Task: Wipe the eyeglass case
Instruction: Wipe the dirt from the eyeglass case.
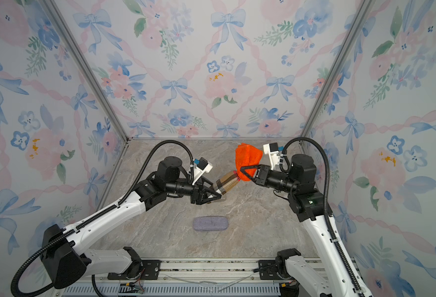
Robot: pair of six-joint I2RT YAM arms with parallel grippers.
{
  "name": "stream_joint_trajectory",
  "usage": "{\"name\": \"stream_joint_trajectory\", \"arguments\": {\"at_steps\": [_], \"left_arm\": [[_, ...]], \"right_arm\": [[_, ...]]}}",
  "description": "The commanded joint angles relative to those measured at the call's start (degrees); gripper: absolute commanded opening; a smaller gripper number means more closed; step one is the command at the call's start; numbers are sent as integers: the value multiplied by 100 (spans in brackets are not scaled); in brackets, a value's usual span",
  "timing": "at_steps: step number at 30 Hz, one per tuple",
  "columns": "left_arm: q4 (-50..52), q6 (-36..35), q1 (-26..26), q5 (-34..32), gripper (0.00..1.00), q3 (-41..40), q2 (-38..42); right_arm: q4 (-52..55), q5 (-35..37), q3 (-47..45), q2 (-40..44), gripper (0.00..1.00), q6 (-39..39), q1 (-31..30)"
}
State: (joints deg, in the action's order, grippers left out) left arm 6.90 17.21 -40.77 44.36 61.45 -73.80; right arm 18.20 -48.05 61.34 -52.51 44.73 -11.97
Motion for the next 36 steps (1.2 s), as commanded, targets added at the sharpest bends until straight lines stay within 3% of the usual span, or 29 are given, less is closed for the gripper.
{"name": "stream_joint_trajectory", "arguments": {"at_steps": [1, 5, 18, 25, 31, 36], "left_arm": [[-646, 124, 48, -5, 35, -9, 221], [-646, 111, 33, 94, 36, -88, 314], [-689, -60, 26, 230, 36, 147, -182], [-690, -196, -40, 583, 35, 99, 127], [-690, -166, -36, 448, 35, -172, 496], [-442, -240, -10, 196, 35, -297, 503]], "right_arm": [[-247, -229, -308, -105, 0, 290, 4], [-826, -168, -614, -216, 0, 554, -78], [-714, 83, -643, 102, 0, 920, -517], [-1554, -64, -968, -624, 0, 866, -423], [-2343, -316, -921, -1224, 0, 1117, -446], [-2390, -345, -891, -1176, 0, 1181, -477]]}}
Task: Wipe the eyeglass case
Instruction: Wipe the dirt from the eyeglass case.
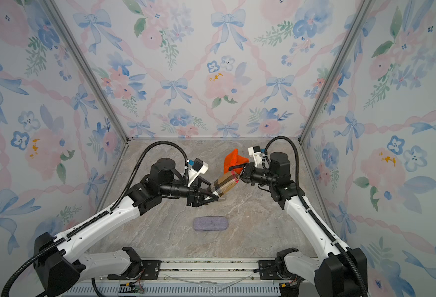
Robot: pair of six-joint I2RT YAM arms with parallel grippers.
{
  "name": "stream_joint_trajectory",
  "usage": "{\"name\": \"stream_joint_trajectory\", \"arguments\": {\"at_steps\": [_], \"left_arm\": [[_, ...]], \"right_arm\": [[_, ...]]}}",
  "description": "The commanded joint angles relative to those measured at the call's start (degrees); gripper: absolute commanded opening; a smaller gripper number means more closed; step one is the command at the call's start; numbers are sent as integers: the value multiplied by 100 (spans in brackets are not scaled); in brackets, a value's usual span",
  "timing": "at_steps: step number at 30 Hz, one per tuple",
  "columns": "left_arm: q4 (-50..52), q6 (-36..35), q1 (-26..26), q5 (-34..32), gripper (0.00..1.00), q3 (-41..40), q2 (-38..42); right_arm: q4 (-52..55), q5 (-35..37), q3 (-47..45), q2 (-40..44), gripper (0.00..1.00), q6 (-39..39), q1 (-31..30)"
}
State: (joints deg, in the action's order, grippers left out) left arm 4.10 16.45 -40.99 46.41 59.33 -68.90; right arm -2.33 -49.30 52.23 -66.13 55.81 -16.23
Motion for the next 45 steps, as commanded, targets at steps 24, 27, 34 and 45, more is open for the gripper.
{"name": "stream_joint_trajectory", "arguments": {"at_steps": [24, 27, 34, 45], "left_arm": [[46, -409, 190, 841, 36, -195, -253], [15, -426, 359, 676, 35, -355, -288], [-413, -200, 627, 196, 35, -498, -167], [-163, -420, 637, 558, 35, -379, -655]], "right_arm": [[-655, -685, -288, 686, 0, 450, 235], [-729, -767, -260, 692, 0, 569, 240], [-24, -841, -329, 909, 0, 425, 413], [654, -920, 320, 1617, 0, 136, 646]]}}
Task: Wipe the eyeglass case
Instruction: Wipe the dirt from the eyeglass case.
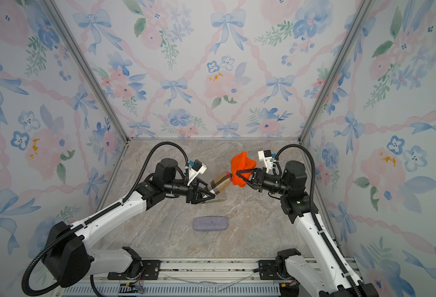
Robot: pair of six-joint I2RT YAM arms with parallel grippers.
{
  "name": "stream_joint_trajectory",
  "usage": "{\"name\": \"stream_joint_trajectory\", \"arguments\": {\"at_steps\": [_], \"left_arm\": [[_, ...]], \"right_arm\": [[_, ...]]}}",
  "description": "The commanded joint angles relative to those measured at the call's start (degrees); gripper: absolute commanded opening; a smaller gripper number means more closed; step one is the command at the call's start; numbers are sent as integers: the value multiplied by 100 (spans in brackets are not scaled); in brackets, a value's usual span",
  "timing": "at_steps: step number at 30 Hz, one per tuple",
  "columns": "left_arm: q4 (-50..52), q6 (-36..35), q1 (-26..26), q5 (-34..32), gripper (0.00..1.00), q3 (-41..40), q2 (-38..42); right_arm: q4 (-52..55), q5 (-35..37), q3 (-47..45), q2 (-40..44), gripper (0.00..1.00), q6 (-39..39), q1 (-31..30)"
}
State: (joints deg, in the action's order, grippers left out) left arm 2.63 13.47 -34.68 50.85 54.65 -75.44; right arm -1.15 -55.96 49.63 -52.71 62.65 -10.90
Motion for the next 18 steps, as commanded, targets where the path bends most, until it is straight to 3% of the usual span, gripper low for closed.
{"name": "stream_joint_trajectory", "arguments": {"at_steps": [1, 3, 9, 18], "left_arm": [[6, -143, 1, 188, 35, 89, 26], [13, -135, -15, 311, 36, 85, 92], [224, -199, -349, 358, 36, 163, 249], [231, -345, -523, 49, 35, 284, 121]], "right_arm": [[1035, -219, 784, 279, 0, -905, 197], [1473, -240, 927, 220, 0, -1234, 355], [1486, -99, 716, -235, 0, -1583, 403], [976, 221, 581, -541, 0, -1493, -412]]}}
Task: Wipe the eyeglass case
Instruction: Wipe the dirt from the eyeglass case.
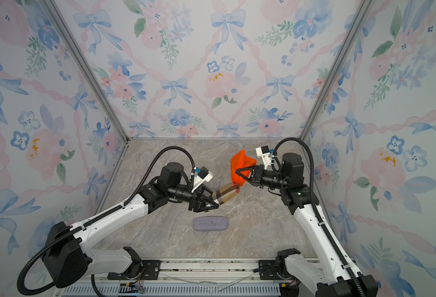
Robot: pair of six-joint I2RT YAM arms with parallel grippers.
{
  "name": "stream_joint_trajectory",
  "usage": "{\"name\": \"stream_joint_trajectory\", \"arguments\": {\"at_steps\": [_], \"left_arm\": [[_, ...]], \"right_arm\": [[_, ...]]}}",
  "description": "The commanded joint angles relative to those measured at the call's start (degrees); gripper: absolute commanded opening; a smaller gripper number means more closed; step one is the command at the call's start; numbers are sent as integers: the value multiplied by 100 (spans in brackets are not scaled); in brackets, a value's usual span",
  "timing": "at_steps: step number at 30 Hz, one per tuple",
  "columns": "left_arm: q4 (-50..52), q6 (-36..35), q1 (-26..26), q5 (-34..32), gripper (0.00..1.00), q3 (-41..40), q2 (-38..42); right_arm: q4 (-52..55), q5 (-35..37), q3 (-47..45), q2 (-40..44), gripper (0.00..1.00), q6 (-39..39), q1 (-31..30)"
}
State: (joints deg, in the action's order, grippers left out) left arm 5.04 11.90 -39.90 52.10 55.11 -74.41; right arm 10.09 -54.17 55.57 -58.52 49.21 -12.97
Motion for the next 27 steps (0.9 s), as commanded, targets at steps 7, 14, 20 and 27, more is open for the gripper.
{"name": "stream_joint_trajectory", "arguments": {"at_steps": [7, 14, 20, 27], "left_arm": [[-31, -135, 201, -578, 34, 259, -68], [-350, 55, 399, -1084, 34, 186, 6], [-433, -185, 436, -1055, 35, 379, -386], [543, -1927, -300, -1580, 35, 1828, -1711]], "right_arm": [[-428, -82, -521, 260, 0, 295, -224], [-22, -449, -739, 599, 0, 564, 236], [1301, -529, -64, 1092, 0, -91, 961], [4051, 1678, 1318, 685, 0, -2583, 1174]]}}
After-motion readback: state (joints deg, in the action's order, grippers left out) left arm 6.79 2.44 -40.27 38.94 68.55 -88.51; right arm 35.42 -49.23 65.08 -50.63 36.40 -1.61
